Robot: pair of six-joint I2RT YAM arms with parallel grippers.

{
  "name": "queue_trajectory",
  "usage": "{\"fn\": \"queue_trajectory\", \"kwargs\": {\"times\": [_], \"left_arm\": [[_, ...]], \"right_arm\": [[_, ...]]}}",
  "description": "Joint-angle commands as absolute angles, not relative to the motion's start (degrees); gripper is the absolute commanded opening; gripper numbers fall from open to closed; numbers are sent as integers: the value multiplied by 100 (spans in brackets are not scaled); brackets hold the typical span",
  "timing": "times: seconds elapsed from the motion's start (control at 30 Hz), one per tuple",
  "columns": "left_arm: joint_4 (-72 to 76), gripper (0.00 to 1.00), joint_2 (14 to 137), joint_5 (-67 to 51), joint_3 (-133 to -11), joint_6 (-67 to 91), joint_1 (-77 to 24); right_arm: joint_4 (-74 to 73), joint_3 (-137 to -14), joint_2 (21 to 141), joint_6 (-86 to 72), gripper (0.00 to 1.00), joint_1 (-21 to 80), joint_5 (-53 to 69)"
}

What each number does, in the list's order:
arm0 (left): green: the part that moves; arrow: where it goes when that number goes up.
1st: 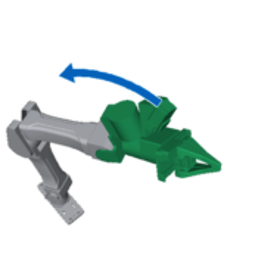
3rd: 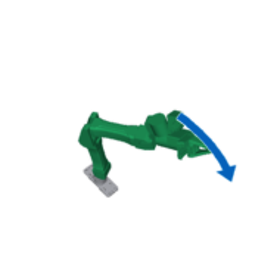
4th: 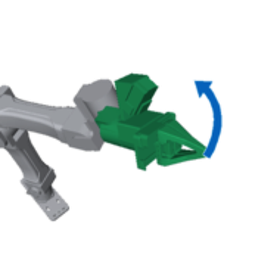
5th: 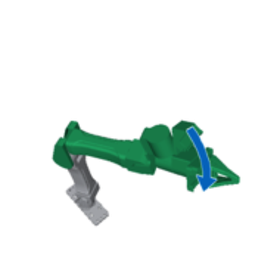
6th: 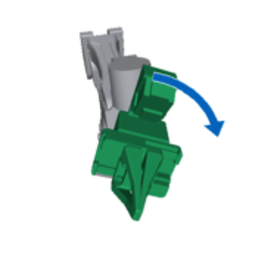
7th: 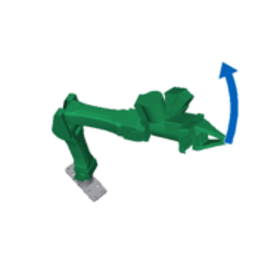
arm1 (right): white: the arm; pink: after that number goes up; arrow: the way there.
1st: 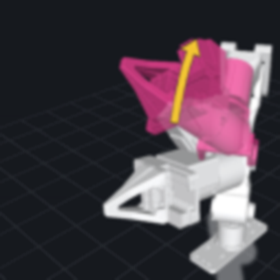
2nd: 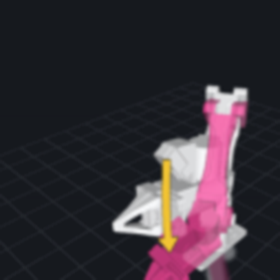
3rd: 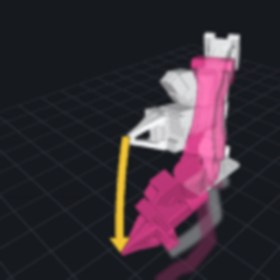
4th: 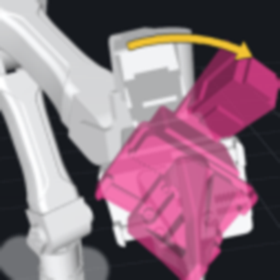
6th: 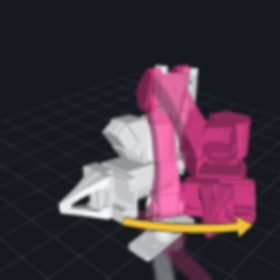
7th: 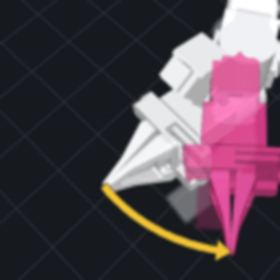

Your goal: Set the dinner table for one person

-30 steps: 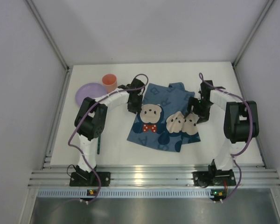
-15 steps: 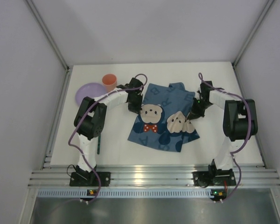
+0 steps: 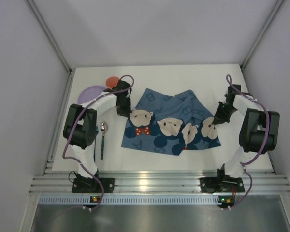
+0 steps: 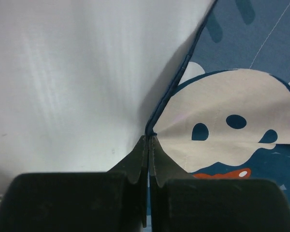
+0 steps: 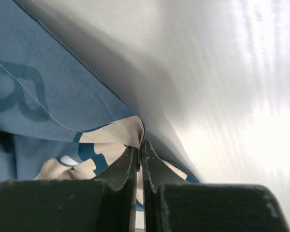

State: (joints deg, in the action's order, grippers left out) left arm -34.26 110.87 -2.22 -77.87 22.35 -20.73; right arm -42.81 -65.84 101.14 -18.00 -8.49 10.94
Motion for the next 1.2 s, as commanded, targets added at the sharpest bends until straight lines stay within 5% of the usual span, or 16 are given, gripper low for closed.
{"fn": "queue_trajectory", "kwargs": {"times": [0.0, 0.4, 0.83, 0.9, 0.97, 1.07, 1.17], "left_arm": [[-3551, 0, 10433, 298, -7481, 2127, -1758], [-4068, 0, 9870, 1054, -6724, 3031, -1433], [-4350, 0, 9879, 1020, -6750, 3287, -1600], [-4517, 6, 9870, 1028, -6855, 3339, -1600], [-4841, 37, 9748, 1046, -6899, 3576, -1600], [-5026, 70, 9291, 1002, -6777, 3814, -1600], [-5185, 73, 8983, 1054, -6898, 3841, -1591]], "right_arm": [[-4561, -6478, 9695, -1661, 0, -1081, 484], [-5335, -6224, 9203, -2153, 0, -1125, -773], [-4939, -5967, 9334, -2022, 2, -1134, -466], [-4939, -6082, 9395, -2013, 37, -1125, -422], [-4887, -6213, 9352, -1995, 74, -1134, -308], [-4860, -6406, 9255, -1899, 93, -1116, -115], [-4887, -6504, 9106, -1855, 96, -1099, -149]]}}
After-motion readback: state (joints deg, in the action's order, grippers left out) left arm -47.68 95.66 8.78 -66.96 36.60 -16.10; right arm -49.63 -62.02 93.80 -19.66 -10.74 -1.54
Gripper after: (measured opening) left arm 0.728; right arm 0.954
